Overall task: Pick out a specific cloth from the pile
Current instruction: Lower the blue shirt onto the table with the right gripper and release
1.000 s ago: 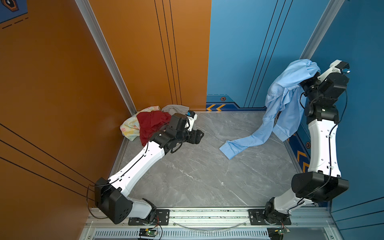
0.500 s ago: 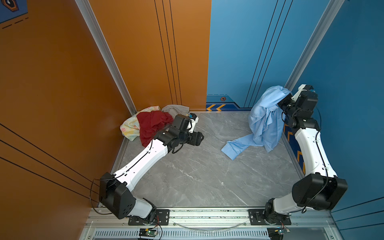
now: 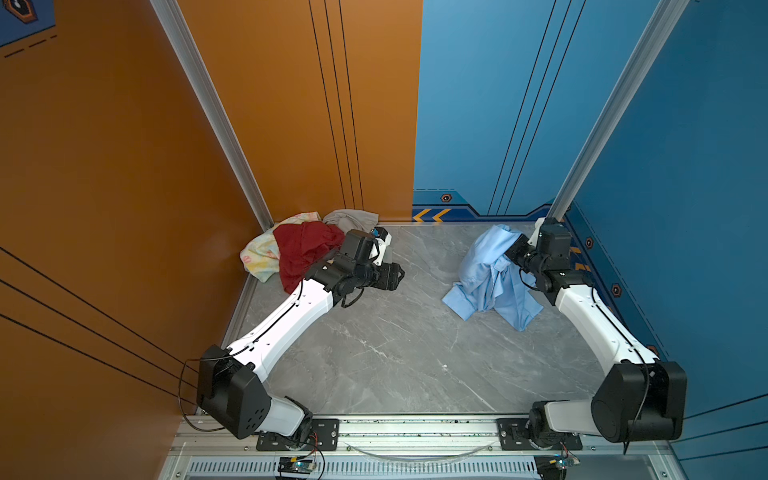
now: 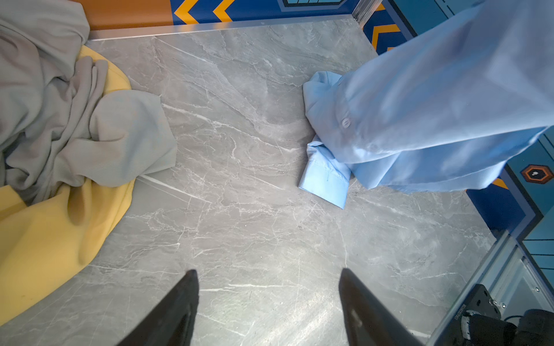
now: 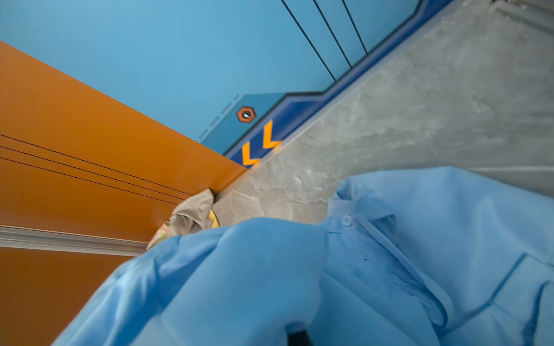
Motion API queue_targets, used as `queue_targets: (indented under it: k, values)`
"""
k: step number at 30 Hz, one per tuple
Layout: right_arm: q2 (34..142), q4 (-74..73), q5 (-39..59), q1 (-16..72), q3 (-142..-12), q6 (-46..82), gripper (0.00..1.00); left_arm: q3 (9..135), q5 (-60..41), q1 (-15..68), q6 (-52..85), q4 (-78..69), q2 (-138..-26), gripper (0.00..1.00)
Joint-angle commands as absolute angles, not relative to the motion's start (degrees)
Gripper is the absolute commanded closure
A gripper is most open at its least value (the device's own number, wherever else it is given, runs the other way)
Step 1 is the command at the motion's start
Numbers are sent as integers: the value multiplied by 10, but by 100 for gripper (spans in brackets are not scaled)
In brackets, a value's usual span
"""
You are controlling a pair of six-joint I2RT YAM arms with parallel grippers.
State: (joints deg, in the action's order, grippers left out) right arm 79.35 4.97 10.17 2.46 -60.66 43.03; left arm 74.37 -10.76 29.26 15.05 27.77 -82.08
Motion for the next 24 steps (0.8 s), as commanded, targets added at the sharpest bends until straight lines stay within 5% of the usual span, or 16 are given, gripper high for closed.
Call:
queue_targets:
  k: [1,24]
  values:
    - [811,78,52,41,-582,408,100,733,-113,288,158,272,-802,26]
    - [1058,246,-47,70,-671,426,100,718,-97,276,156,272,-781,26]
